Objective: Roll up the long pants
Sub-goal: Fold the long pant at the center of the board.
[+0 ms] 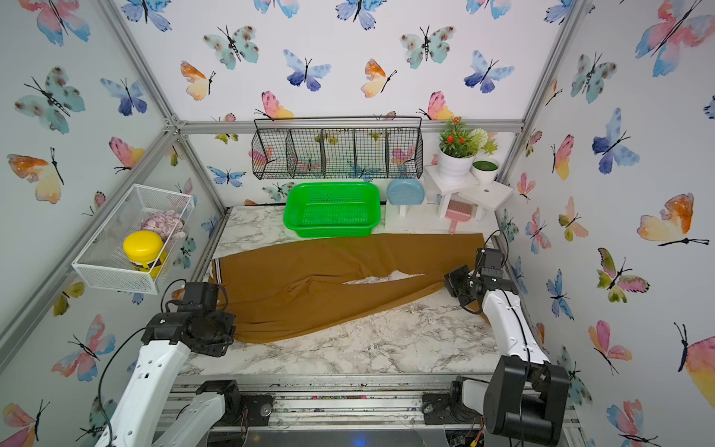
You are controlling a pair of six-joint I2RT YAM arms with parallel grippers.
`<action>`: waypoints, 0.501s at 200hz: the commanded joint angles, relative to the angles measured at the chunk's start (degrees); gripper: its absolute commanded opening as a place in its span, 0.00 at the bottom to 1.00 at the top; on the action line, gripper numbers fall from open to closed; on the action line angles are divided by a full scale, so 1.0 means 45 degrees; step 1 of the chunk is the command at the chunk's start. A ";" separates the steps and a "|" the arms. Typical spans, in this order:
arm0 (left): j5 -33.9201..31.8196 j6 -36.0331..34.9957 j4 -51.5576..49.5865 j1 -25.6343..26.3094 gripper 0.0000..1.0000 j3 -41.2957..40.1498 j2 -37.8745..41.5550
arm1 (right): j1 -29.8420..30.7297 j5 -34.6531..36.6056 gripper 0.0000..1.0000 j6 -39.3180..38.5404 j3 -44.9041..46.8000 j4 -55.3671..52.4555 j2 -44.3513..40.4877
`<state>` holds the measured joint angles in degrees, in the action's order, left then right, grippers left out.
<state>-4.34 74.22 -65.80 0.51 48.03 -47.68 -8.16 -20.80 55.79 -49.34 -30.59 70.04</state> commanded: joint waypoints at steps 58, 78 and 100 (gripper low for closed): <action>-0.2661 -0.1315 -0.1426 -0.0031 0.00 0.2965 -0.0995 | -0.0004 0.3274 0.03 -0.2776 -0.1751 -0.3229 -0.1140; -0.2999 -0.1487 -0.1335 -0.0026 0.00 0.3540 -0.1244 | -0.0001 0.3681 0.03 -0.3356 -0.2609 -0.3593 -0.0739; -0.3391 -0.1597 -0.1159 -0.0017 0.00 0.3986 -0.1708 | 0.0001 0.4021 0.03 -0.3957 -0.3334 -0.3671 -0.0127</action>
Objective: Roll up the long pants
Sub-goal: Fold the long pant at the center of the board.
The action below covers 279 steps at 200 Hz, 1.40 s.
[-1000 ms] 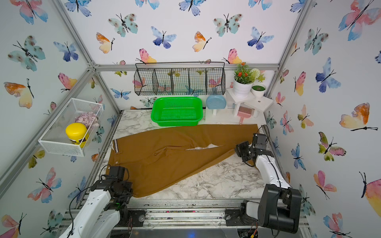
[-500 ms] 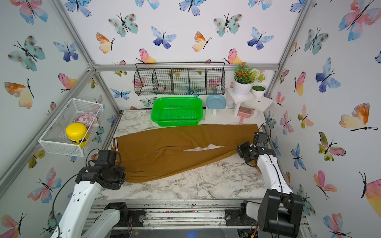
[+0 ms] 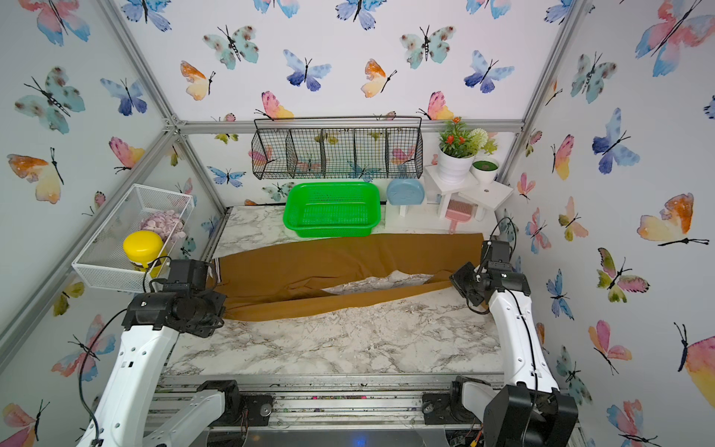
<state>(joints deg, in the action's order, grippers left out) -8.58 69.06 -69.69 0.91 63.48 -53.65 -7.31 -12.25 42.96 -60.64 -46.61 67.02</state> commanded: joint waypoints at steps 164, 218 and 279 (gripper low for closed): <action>-0.4790 -0.0283 0.1855 -0.0092 0.00 0.3514 -0.4355 | -0.0197 0.2563 0.03 -0.3471 -0.5045 0.0201 0.5301; -0.4981 -0.0212 0.2514 -0.0079 0.00 0.4024 -0.5671 | -0.0200 0.2802 0.03 -0.4161 -0.5976 0.0010 0.6693; -0.5818 0.0312 0.2941 0.0011 0.00 0.4291 -0.7204 | -0.0189 0.2177 0.03 -0.4817 -0.7073 -0.0315 0.8756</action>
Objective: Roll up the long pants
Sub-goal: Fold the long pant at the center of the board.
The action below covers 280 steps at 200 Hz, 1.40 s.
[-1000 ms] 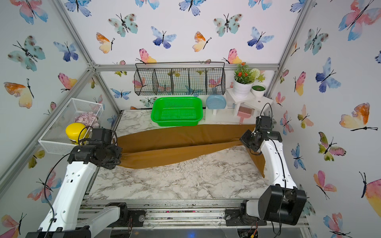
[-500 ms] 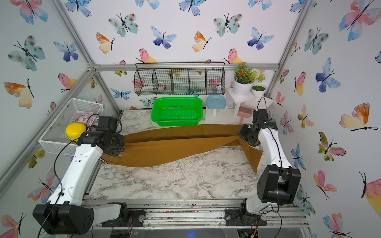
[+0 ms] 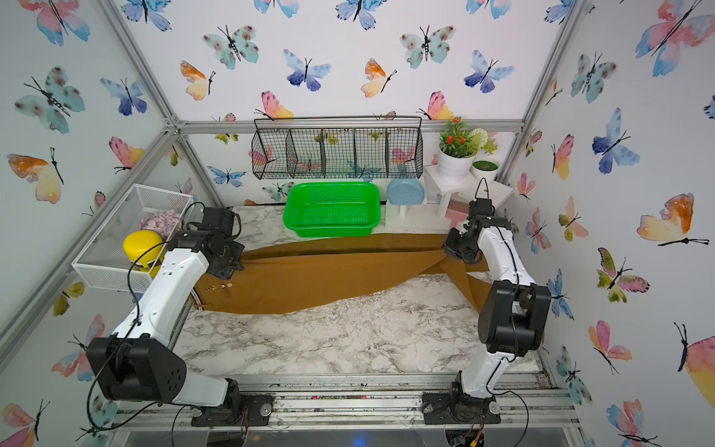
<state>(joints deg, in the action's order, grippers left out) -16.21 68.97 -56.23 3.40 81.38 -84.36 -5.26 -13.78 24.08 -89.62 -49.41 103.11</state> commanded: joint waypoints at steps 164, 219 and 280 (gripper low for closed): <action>-0.5447 0.1605 0.0321 -0.0482 0.00 0.3421 -0.5522 | -0.0647 0.2608 0.03 -0.1020 -0.5309 -0.0525 0.5280; -0.6647 0.2037 0.0190 -0.0521 0.00 0.4432 -0.6309 | -0.0634 0.2854 0.03 -0.1945 -0.6880 -0.0744 0.6345; -0.6672 0.2264 0.0383 -0.0621 0.01 0.4751 -0.7317 | 0.0041 0.3159 0.06 -0.2605 -0.7837 -0.0192 0.6778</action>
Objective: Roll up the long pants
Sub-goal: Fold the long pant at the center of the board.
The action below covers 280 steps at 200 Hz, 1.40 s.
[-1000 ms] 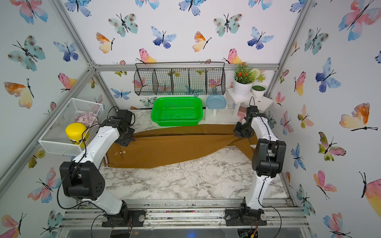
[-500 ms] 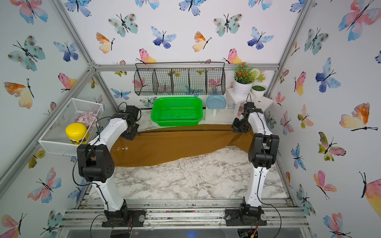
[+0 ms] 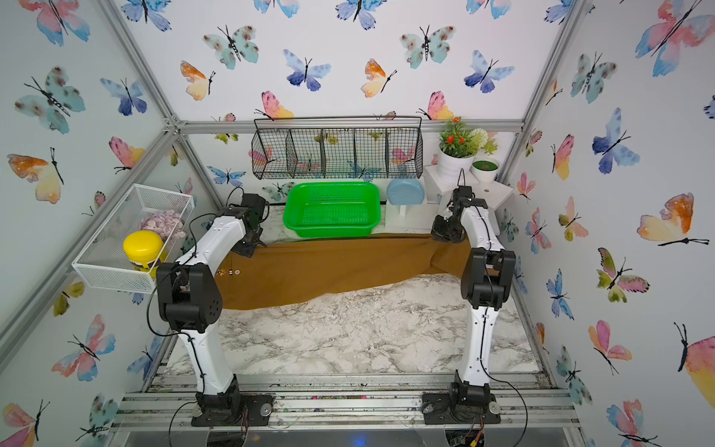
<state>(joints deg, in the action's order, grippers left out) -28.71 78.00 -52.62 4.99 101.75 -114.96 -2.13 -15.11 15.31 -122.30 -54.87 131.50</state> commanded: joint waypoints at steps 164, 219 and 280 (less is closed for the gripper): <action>-0.2272 -0.2415 0.2908 -0.0974 0.98 -0.0526 -0.1032 | -0.0503 0.5370 0.48 0.0274 0.4365 0.2922 -0.3374; -0.0431 -0.4015 0.5426 0.0117 0.98 -0.2869 0.1371 | -0.3017 0.0796 0.55 0.2041 0.9594 0.6125 -0.6225; 0.0114 -0.3859 0.6107 0.2034 0.99 -0.4700 0.2622 | -0.3531 0.1186 0.55 0.1321 1.0260 0.5735 -0.6478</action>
<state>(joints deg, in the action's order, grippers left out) -30.20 61.39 -26.37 11.70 82.56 -105.16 -18.59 -6.96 21.82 -76.88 -30.79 103.13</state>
